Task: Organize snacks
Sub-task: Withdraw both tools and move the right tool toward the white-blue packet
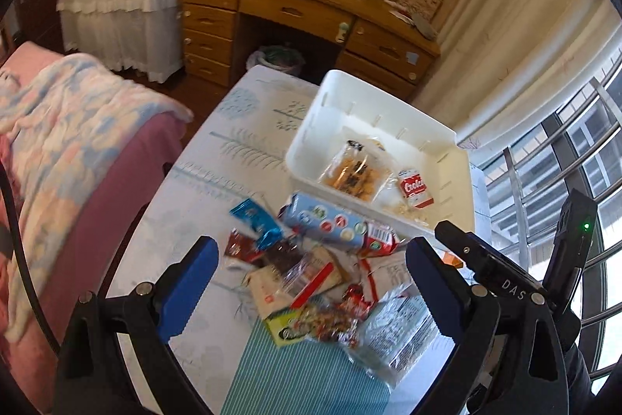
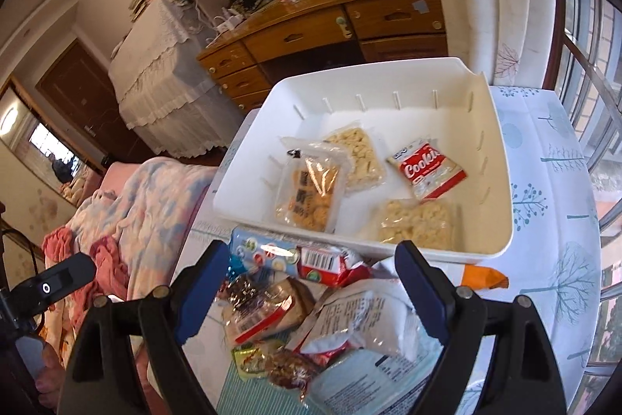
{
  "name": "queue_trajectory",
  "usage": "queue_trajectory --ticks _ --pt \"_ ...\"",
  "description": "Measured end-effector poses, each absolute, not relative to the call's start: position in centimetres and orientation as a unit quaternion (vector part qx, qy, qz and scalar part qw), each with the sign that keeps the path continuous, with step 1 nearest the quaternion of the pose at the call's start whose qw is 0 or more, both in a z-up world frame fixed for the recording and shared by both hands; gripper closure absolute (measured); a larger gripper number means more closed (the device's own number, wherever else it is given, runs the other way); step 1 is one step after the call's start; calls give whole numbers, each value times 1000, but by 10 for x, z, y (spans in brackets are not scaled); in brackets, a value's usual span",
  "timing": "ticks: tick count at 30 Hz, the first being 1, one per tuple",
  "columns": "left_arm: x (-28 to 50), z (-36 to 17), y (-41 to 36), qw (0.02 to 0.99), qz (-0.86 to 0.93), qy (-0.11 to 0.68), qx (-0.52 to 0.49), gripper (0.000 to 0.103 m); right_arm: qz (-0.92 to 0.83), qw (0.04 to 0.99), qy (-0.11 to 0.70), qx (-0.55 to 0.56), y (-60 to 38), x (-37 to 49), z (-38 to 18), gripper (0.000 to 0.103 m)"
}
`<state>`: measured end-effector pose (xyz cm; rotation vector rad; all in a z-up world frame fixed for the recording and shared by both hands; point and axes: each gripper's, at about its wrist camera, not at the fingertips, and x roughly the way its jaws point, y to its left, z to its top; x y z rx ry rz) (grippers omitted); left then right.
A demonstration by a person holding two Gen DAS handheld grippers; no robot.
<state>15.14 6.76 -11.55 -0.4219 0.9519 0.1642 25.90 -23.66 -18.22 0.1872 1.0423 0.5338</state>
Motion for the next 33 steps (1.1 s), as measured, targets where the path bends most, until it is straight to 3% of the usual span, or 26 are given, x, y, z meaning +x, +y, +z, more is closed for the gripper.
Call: queue_trajectory --ticks 14,23,33 --pt "58 -122 85 850 147 460 -210 7 264 796 542 61 -219 211 -194 15" --pt "61 -137 100 840 136 485 -202 7 201 767 601 101 -222 196 -223 15" --pt "86 -158 133 830 70 525 -173 7 93 779 609 116 -227 184 -233 15"
